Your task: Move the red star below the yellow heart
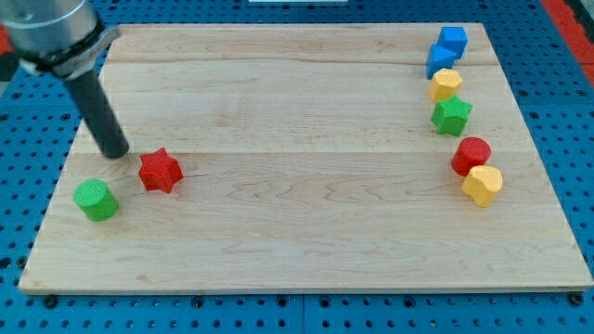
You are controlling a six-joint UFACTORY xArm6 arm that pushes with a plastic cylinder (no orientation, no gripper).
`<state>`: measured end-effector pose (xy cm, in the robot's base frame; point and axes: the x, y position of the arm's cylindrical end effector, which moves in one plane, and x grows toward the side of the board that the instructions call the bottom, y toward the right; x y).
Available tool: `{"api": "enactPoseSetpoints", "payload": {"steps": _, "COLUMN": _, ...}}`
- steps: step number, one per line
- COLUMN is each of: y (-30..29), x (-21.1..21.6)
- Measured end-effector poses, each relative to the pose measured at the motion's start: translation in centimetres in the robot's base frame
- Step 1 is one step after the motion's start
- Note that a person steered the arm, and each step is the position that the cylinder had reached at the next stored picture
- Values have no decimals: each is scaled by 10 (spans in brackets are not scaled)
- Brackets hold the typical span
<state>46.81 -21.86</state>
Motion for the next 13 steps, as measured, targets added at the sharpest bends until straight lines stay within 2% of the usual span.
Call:
{"api": "enactPoseSetpoints", "payload": {"steps": 1, "y": 104, "x": 44}}
{"api": "enactPoseSetpoints", "payload": {"steps": 2, "y": 196, "x": 63}}
{"api": "enactPoseSetpoints", "payload": {"steps": 3, "y": 122, "x": 71}}
{"api": "enactPoseSetpoints", "payload": {"steps": 4, "y": 65, "x": 42}}
{"api": "enactPoseSetpoints", "payload": {"steps": 5, "y": 32, "x": 9}}
{"api": "enactPoseSetpoints", "payload": {"steps": 6, "y": 136, "x": 8}}
{"api": "enactPoseSetpoints", "payload": {"steps": 7, "y": 269, "x": 24}}
{"api": "enactPoseSetpoints", "payload": {"steps": 8, "y": 290, "x": 50}}
{"api": "enactPoseSetpoints", "payload": {"steps": 9, "y": 270, "x": 57}}
{"api": "enactPoseSetpoints", "payload": {"steps": 11, "y": 381, "x": 75}}
{"api": "enactPoseSetpoints", "payload": {"steps": 12, "y": 409, "x": 78}}
{"api": "enactPoseSetpoints", "payload": {"steps": 13, "y": 396, "x": 87}}
